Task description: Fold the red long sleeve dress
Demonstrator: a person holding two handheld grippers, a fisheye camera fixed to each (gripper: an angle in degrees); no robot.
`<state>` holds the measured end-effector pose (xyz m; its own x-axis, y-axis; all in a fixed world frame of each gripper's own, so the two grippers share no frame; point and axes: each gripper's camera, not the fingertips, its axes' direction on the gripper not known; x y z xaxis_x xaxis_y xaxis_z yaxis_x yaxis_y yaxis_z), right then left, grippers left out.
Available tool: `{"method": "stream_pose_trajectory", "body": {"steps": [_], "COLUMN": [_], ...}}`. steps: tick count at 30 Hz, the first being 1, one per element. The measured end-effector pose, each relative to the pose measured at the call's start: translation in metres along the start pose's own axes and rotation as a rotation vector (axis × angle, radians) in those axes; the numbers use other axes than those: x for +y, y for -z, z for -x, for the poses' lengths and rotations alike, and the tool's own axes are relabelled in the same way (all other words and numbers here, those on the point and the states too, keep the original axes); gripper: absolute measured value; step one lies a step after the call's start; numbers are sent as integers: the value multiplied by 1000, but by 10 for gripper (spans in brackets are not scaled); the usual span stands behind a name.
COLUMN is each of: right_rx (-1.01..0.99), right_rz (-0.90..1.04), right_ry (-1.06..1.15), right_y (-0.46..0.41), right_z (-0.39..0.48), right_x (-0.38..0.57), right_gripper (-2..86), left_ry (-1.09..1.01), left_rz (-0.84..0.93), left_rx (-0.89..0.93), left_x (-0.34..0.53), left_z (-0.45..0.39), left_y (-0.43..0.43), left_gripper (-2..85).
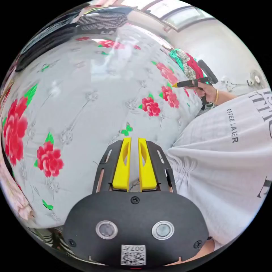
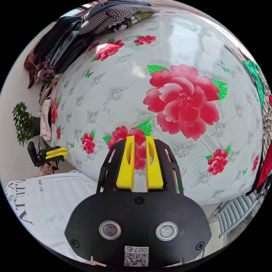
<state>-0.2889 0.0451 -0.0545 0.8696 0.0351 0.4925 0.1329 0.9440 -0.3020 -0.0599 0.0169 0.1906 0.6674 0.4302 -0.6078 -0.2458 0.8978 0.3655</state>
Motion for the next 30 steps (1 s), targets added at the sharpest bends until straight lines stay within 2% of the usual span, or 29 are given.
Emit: {"method": "stream_pose_trajectory", "body": {"steps": [5, 8, 10, 13, 19, 23, 25, 29, 30], "right_rx": [99, 176, 268, 354, 391, 293, 176, 249, 258], "right_rz": [-123, -265, -376, -473, -513, -450, -368, -361, -407], "right_ry": [-124, -261, -400, -597, -871, -894, -888, -821, -738], "right_y": [17, 49, 80, 116, 148, 127, 102, 103, 108], "right_z": [-48, -103, -160, -242, -391, -456, -484, -476, -459], "right_x": [47, 80, 111, 151, 218, 227, 220, 212, 212], "right_gripper": [51, 56, 60, 70, 90, 89, 75, 41, 32], "left_ry": [-43, -28, 7, 98, 168, 290, 457, 720, 755], "left_rz": [93, 190, 198, 171, 181, 154, 64, -126, -183], "left_rx": [-104, -200, -276, -276, -389, -407, -371, -356, -285], "left_x": [-62, -77, -75, -64, -44, -23, 2, 50, 63], "left_z": [-47, -74, -87, -89, -109, -108, -99, -98, -100], "left_y": [-7, -24, -20, -14, -16, -16, -14, -15, -19], "left_gripper": [51, 60, 56, 52, 53, 54, 55, 58, 52]}}
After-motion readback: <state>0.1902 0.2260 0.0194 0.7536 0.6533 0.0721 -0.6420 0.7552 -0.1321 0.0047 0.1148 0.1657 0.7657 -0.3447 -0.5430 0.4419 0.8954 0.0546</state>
